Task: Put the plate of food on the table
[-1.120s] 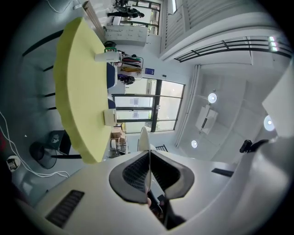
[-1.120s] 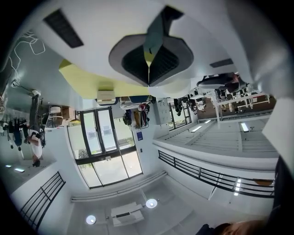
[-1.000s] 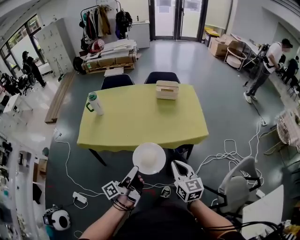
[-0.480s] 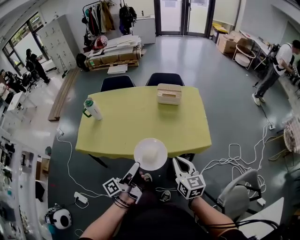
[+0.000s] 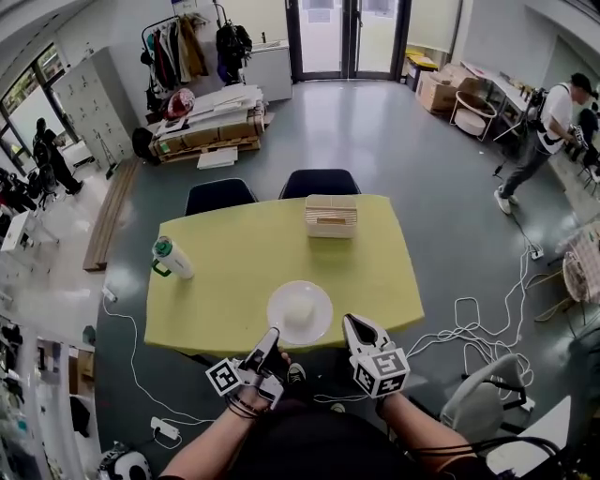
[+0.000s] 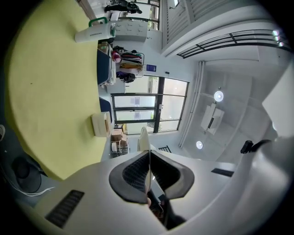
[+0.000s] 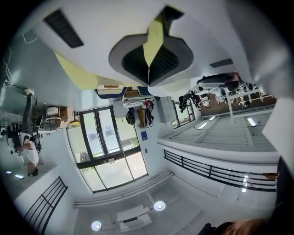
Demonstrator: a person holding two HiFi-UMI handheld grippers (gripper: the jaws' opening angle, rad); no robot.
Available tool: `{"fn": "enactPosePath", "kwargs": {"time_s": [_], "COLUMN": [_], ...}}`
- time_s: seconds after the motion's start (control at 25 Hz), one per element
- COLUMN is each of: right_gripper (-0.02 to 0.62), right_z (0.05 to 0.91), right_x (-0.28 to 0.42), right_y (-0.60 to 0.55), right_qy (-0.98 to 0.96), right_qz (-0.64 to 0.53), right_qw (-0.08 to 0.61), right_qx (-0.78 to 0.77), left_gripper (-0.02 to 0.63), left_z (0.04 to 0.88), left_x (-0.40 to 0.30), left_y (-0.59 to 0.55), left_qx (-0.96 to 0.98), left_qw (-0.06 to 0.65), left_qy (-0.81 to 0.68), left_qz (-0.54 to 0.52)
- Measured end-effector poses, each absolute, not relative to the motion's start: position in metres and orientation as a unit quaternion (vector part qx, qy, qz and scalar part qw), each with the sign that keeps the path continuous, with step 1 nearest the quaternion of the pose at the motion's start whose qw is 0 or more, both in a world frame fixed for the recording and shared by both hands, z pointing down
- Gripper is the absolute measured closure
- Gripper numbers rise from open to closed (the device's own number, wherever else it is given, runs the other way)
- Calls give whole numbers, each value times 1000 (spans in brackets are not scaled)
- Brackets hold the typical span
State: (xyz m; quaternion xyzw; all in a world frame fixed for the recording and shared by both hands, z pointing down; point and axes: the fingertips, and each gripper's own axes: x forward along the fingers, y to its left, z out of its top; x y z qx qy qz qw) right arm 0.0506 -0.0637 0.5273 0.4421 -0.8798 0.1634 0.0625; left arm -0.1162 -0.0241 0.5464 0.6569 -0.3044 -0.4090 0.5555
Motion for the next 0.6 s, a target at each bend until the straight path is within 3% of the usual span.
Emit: {"fn": "enactPosePath", "kwargs": {"time_s": [0.6], "right_gripper": [583], "right_z": [508], "right_x": [17], "right_y": [-174], "right_qy": [-852], "right_qz": [156], "right_qw": [69], "right_qx": [495], "left_gripper": [589], "left_z": [554], "left_x": [-155], "left_y": [-145], "left_qx": [662], "left_qw": [590], "left_qy": [-257], "left_qz": [-385]}}
